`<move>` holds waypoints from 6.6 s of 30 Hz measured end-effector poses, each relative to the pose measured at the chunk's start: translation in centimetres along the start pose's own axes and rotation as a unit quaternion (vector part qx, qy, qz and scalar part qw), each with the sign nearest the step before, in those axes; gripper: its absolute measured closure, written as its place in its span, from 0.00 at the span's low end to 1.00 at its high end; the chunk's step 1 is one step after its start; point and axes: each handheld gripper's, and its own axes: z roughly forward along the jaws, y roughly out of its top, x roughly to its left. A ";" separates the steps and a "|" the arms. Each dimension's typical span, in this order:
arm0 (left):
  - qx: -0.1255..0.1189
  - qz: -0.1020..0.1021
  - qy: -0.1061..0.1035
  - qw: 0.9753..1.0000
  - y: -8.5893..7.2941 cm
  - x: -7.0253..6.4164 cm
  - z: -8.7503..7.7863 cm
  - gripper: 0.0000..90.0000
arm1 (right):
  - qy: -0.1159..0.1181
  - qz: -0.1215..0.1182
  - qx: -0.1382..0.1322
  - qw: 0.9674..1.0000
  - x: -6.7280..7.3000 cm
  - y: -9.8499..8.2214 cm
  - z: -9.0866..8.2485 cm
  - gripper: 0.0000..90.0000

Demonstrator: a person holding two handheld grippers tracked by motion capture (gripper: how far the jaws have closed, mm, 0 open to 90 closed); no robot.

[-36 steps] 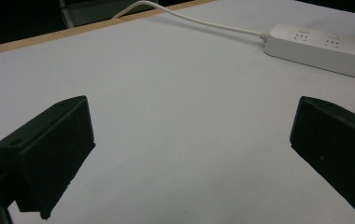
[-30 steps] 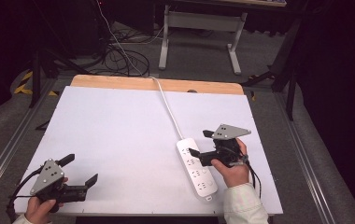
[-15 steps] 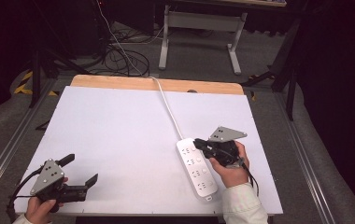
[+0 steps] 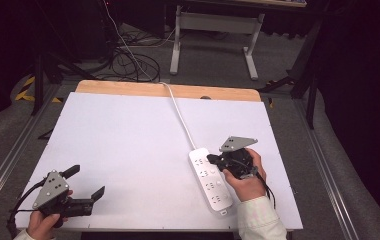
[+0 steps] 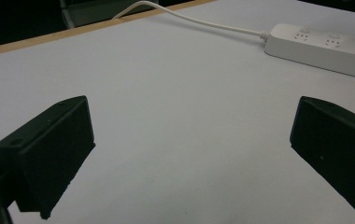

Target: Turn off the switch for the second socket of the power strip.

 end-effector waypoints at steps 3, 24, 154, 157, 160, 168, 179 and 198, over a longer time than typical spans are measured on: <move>0.001 0.000 0.000 1.000 0.0 0.0 0.0 0.00 | -0.003 0.007 0.014 1.000 -0.1 -0.1 0.2 1.00; 0.002 -0.001 -0.001 1.000 0.0 0.0 0.0 0.00 | -0.012 0.002 0.096 0.995 0.0 -0.5 1.9 1.00; 0.003 0.000 -0.001 1.000 0.0 -0.1 0.1 0.00 | -0.046 -0.022 -0.027 0.998 2.4 0.7 -3.3 0.24; 0.003 0.003 0.000 1.000 0.0 -0.1 0.1 0.00 | -0.050 -0.025 -0.032 0.998 2.5 0.5 -3.6 0.23; 0.003 0.003 0.000 1.000 0.0 0.0 0.1 0.00 | -0.046 -0.011 -0.040 0.998 2.3 0.0 -3.7 0.09; 0.003 0.003 0.000 1.000 0.0 0.0 0.1 0.00 | -0.019 0.031 -0.076 0.996 1.4 -2.3 -4.3 0.06; 0.000 -0.004 0.000 1.000 0.0 -0.1 0.0 0.00 | 0.013 0.062 -0.132 0.989 0.4 -6.5 -5.6 0.05; -0.006 0.005 -0.009 1.000 0.0 -0.2 -0.4 0.00 | -0.015 0.065 -0.160 0.985 -0.6 -10.9 -4.2 0.04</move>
